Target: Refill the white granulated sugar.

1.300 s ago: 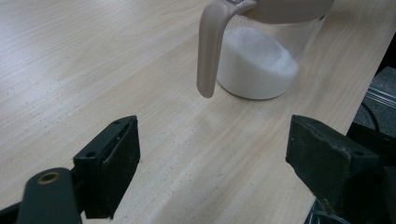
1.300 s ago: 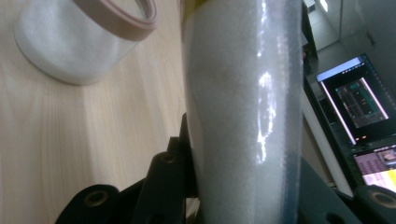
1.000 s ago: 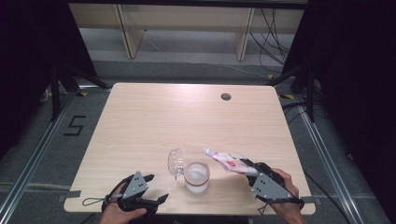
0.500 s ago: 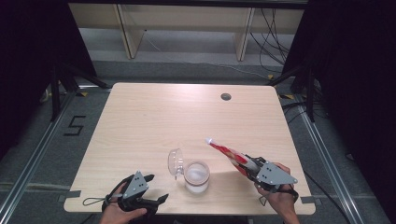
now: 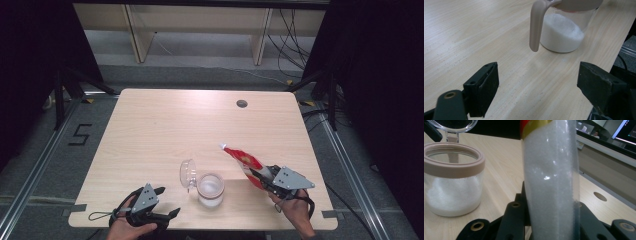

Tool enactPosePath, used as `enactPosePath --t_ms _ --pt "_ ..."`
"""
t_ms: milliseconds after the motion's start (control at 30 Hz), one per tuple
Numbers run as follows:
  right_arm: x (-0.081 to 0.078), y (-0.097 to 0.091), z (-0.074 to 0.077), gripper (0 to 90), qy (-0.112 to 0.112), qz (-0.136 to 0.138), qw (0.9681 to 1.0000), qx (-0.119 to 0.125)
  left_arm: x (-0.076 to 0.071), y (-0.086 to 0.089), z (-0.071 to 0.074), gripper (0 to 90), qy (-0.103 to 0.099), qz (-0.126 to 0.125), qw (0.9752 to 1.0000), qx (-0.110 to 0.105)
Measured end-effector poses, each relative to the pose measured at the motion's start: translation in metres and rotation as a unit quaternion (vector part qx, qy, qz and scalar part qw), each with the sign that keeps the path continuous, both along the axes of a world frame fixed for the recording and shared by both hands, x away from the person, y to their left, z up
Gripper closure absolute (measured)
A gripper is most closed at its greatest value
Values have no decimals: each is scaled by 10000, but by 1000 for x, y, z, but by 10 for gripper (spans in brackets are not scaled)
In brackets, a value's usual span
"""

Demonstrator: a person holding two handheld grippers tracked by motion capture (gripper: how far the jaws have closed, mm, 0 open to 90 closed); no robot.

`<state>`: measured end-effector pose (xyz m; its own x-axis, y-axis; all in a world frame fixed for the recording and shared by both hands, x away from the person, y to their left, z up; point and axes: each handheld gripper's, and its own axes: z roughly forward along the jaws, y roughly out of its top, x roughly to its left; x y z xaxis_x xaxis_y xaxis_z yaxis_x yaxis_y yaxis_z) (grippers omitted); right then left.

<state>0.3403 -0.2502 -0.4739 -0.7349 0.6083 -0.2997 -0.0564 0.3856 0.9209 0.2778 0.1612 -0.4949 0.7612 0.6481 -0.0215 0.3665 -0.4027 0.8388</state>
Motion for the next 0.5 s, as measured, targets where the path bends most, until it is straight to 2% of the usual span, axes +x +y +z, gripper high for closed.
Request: enactPosePath --t_ms 67,100,167,233,267,300,333,367,400,433,500 --pt "1 -1 -2 766 50 3 10000 -2 0 0 0 173 12 12 10000 -14" --pt "1 -1 -3 766 130 -60 9999 87 0 0 0 173 11 12 10000 -12" --pt "2 -5 -4 767 110 -68 9998 153 -1 -2 -1 173 39 58 9999 -105" --pt "2 -6 -5 766 171 -137 9995 206 -1 -2 -1 173 39 52 9999 -96" --pt "2 -6 -6 766 297 -158 9991 258 -1 -2 -1 173 36 53 9999 -102" --pt "2 -6 -7 766 280 -152 9993 208 -1 0 0 173 21 17 10000 -16" --pt "1 -6 -7 765 377 -165 9989 225 0 0 0 173 -4 8 10000 -7" --pt "0 -7 -7 764 396 -169 9988 226 0 1 0 173 -29 -18 10000 27" --pt "2 -8 -7 764 256 -125 9994 176 1 1 1 173 -77 -61 9999 66" --pt "0 -8 -7 762 434 -186 9986 218 1 1 0 173 -72 -59 9999 69" --pt "1 -9 -8 748 461 -197 9983 309 -1 -1 0 173 29 36 10000 -31"
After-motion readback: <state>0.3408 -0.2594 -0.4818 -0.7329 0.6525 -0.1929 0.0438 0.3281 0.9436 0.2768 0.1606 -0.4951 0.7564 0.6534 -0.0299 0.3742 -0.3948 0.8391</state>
